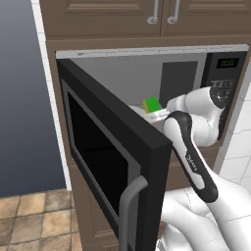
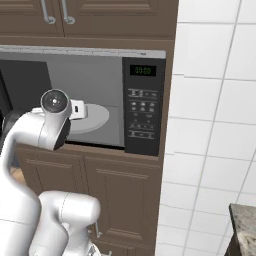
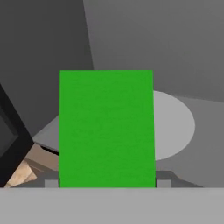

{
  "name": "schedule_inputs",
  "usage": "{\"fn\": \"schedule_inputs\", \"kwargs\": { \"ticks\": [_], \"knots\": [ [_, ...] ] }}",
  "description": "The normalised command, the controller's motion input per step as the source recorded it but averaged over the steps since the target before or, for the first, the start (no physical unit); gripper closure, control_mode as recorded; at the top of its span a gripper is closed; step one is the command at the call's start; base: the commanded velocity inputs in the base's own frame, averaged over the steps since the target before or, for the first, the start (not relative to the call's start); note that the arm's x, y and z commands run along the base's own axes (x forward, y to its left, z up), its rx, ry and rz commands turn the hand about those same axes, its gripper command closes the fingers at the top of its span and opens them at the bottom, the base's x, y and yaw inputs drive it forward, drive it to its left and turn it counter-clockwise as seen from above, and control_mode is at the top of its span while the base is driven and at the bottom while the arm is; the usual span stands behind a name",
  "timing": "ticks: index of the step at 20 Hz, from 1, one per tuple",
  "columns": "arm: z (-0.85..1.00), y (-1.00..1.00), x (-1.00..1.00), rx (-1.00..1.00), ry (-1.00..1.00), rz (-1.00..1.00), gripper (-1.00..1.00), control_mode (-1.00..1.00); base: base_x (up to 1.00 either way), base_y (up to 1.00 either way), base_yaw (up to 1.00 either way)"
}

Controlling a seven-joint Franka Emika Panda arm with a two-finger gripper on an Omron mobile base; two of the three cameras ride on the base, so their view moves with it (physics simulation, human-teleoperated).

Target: Place the sponge inside the microwave to prepare for sanitizing.

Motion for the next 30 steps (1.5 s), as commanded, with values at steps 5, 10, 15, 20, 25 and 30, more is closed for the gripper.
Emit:
{"fn": "schedule_inputs", "kwargs": {
  "ticks": [5, 10, 15, 20, 25, 30],
  "knots": [
    [-0.29, 0.00, 0.06, 0.00, 0.00, 0.00, 1.00, -1.00, 0.00, 0.00, 0.00],
    [-0.15, 0.00, 0.11, 0.00, 0.00, -0.01, 1.00, -1.00, 0.00, 0.00, 0.00],
    [-0.03, 0.00, 0.16, -0.02, 0.00, -0.04, 1.00, -1.00, 0.00, 0.00, 0.00],
    [0.00, 0.00, 0.18, -0.06, 0.00, -0.05, 1.00, -1.00, 0.00, 0.00, 0.00],
    [-0.08, 0.00, 0.19, -0.04, 0.01, -0.02, 1.00, -1.00, 0.00, 0.00, 0.00],
    [-0.17, 0.00, 0.19, -0.01, 0.00, 0.00, 1.00, -1.00, 0.00, 0.00, 0.00]
  ]
}}
